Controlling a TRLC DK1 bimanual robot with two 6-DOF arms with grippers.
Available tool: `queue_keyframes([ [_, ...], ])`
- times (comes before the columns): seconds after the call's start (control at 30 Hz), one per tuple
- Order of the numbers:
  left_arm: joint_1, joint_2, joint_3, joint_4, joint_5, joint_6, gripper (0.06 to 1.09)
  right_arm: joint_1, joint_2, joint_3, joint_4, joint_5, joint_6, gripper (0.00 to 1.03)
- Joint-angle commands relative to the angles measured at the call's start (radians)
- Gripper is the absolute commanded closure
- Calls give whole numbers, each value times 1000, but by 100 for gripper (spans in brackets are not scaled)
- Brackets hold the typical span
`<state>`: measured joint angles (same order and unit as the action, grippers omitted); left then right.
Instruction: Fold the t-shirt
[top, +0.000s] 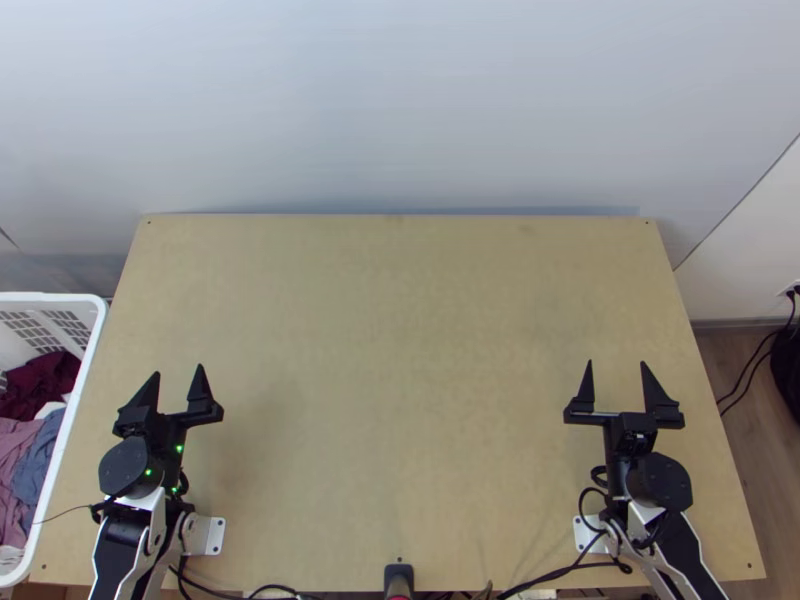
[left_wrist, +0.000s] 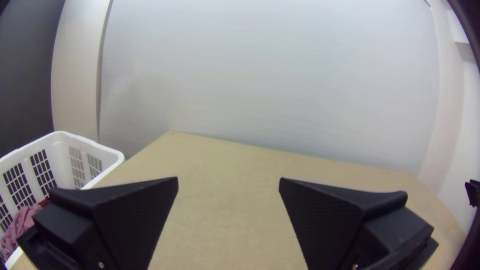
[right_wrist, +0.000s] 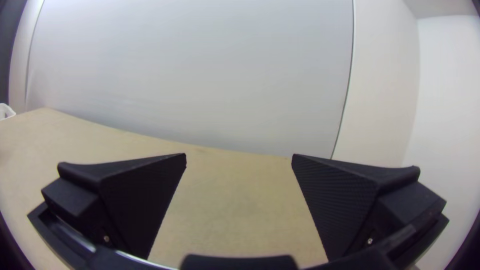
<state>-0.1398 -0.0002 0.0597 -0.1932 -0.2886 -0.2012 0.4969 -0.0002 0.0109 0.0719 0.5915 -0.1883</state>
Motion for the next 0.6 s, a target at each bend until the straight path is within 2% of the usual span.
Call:
queue_keyframes([
  [0.0,0,0,0,0,2,0,10,0,0,0,0,1,-2,4],
  [0.33,-23,0,2,-2,2,0,10,0,0,0,0,1,0,4],
  [0.43,-34,0,3,-12,12,-87,10,0,0,0,0,1,-2,4],
  [0.57,-30,0,3,-17,6,-90,10,2,0,0,0,1,-2,4],
])
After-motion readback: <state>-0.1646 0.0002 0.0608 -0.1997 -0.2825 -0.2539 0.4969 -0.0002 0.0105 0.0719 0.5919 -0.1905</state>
